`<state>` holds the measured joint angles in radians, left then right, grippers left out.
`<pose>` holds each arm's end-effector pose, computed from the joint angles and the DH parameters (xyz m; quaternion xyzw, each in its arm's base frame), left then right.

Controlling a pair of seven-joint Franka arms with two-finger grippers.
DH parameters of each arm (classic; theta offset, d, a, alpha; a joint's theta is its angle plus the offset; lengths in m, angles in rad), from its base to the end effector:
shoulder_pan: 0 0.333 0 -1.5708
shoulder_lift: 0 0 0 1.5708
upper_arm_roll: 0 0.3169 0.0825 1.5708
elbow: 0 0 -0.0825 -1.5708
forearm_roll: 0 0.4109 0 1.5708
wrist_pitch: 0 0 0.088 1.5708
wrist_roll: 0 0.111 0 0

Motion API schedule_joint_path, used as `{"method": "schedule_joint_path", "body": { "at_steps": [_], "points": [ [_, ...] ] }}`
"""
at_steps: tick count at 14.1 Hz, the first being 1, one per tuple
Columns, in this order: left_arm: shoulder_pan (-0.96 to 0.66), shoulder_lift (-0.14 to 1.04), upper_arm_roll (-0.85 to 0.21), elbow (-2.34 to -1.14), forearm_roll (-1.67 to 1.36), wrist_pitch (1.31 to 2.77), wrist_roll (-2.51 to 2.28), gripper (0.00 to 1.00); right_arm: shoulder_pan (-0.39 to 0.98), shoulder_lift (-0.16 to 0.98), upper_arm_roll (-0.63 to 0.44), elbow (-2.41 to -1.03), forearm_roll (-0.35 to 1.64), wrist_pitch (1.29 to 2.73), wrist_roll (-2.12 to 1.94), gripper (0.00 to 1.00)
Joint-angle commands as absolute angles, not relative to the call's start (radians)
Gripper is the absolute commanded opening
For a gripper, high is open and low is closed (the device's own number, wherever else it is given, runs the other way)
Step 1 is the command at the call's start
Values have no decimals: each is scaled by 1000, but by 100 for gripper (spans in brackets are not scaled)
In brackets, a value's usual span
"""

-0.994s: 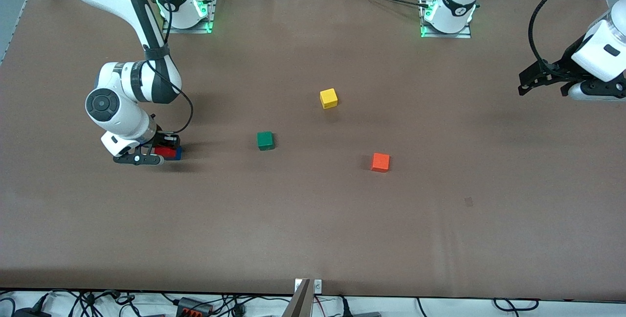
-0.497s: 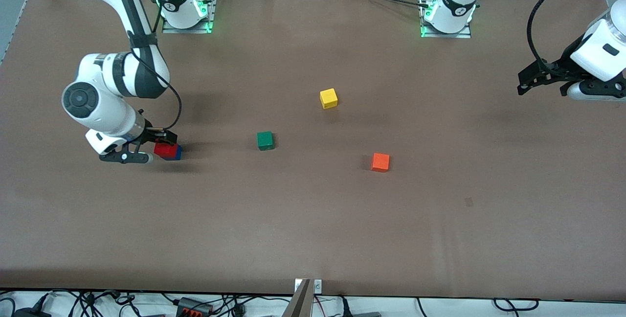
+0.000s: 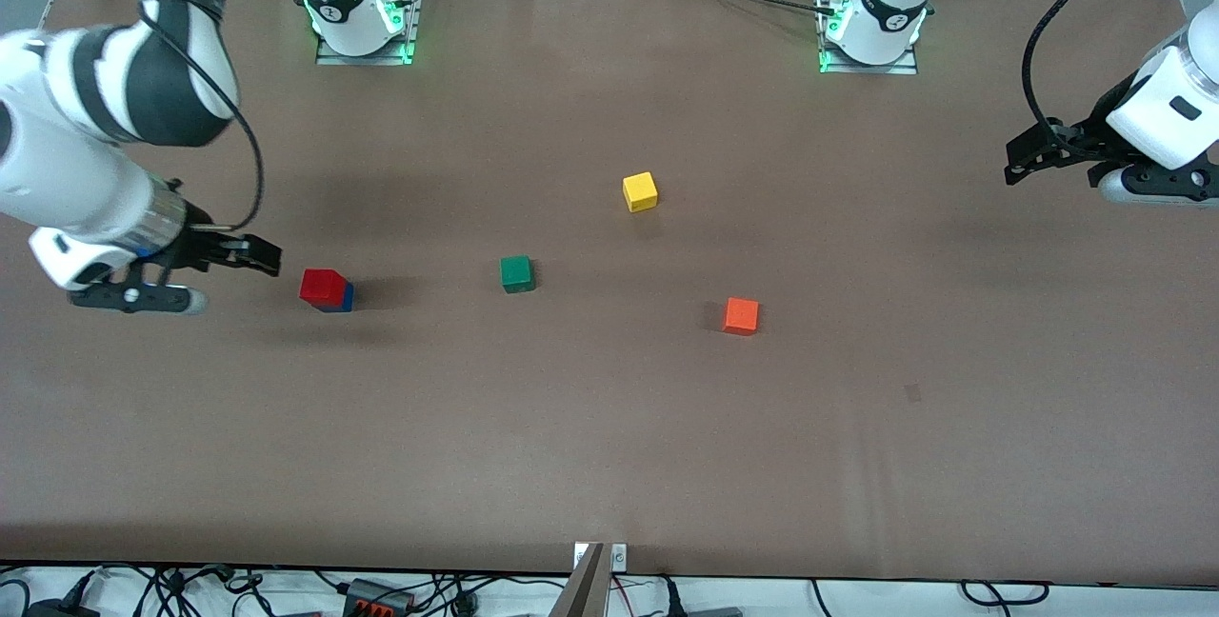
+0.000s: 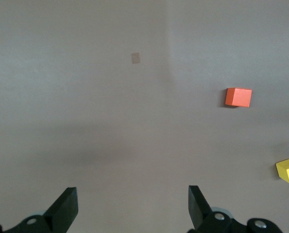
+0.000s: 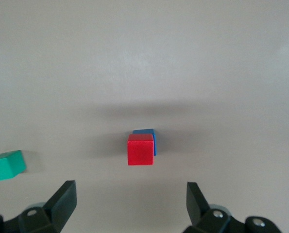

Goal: Pass red block to right arm, stack on blue
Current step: 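Open the right gripper and raise it away from the stack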

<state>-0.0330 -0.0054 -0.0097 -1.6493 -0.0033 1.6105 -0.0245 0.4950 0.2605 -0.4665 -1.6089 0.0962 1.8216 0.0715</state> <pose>0.5803 -0.0252 0.5887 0.9998 -0.0090 -0.0167 0.0011 0.6557 0.0527 0.4769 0.9995 -0.0277 -0.0091 0.0121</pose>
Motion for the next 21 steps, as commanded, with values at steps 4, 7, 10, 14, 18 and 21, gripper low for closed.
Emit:
{"method": "schedule_joint_path", "body": {
  "at_steps": [4,7,10,14,18,21],
  "points": [
    [-29,3,-14,-1621,-20,1588,-18,100,445,270,-471,-1447,81,1660,35,100],
    [-28,2,-14,-1623,-20,1585,-18,100,440,268,-489,-1419,80,1640,35,100],
    [-29,3,-14,-1621,-20,1589,-18,100,439,268,-525,-1391,91,1617,14,100],
    [-29,2,-14,-1623,-20,1588,-18,100,278,216,-381,-1390,89,1609,9,100],
    [-29,0,-14,-1623,-20,1586,-18,100,-7,152,-77,-1428,51,1603,12,100],
    [-28,0,-14,-1623,-20,1586,-18,100,-21,137,-51,-1442,15,1591,9,100]
  ]
}}
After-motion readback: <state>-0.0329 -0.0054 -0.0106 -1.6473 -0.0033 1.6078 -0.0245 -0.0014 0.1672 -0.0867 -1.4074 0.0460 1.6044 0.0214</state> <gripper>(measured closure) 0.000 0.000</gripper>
